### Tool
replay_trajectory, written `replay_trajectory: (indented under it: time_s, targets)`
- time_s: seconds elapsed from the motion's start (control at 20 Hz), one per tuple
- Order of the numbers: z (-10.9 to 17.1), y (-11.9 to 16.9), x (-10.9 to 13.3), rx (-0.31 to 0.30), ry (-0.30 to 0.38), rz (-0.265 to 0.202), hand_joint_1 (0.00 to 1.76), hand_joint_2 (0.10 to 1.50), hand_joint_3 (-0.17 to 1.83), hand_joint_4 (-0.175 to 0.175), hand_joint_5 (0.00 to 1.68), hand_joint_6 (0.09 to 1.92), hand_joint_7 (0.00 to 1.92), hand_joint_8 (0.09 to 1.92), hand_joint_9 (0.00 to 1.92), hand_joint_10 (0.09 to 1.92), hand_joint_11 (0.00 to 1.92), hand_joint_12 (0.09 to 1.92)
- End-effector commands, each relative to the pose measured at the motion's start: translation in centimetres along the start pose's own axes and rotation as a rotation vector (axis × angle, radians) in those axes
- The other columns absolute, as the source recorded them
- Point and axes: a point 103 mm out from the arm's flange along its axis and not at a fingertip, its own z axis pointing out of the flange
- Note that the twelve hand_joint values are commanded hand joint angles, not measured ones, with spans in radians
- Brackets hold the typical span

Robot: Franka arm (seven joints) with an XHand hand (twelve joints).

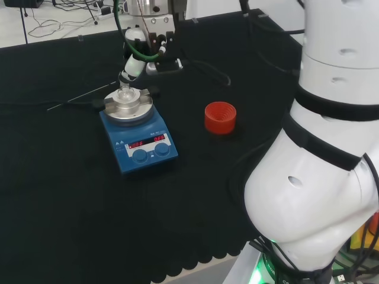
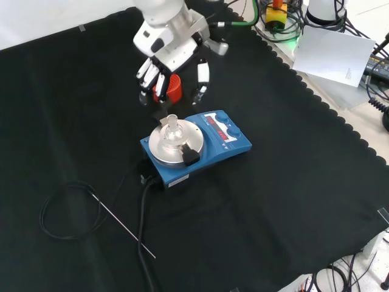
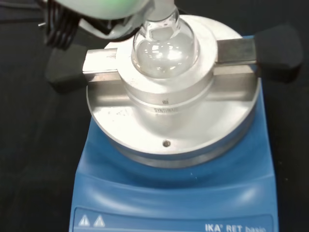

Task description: Turn on the heater.

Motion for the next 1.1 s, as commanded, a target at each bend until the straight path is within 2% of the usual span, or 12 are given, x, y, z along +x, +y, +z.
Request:
replay_trajectory:
  time_s: [0.05,0.2,0.3,0.55,0.8,0.95,1.05,1.1]
  targets:
    - [-1.0,-4.8,-0.8,-0.075,-0.002,0.041,0.89,0.62,0.6,-0.035,0.69,0.74,0.18,0.67,0.43,0.67,0.18,1.39]
    - [-0.4,-6.3,-0.8,-0.078,-0.042,0.039,0.89,0.63,0.6,-0.035,0.68,0.73,0.21,0.68,0.44,0.68,0.19,1.4]
    - [0.4,-7.4,-1.0,-0.066,-0.05,0.047,0.89,0.64,0.61,-0.036,0.64,0.73,0.29,0.69,0.52,0.67,0.23,1.38]
    - [2.2,-9.8,-1.6,-0.001,-0.048,0.069,0.94,0.66,0.65,-0.038,0.59,0.71,0.57,0.7,0.81,0.59,0.38,1.33]
    - [4.2,-11.4,-1.2,0.055,-0.05,0.069,0.98,0.66,0.69,-0.044,0.58,0.69,0.84,0.74,1.03,0.58,0.54,1.28]
    - [5.6,-11.9,-0.8,0.113,-0.034,0.059,0.99,0.66,0.7,-0.055,0.58,0.68,1.0,0.8,1.18,0.61,0.67,1.23]
    - [6.1,-12.2,-0.6,0.134,-0.039,0.057,1.0,0.66,0.7,-0.068,0.57,0.68,1.1,0.85,1.27,0.65,0.78,1.17]
    - [6.4,-12.2,-0.4,0.165,-0.057,0.056,1.01,0.67,0.69,-0.078,0.56,0.67,1.15,0.89,1.31,0.68,0.86,1.12]
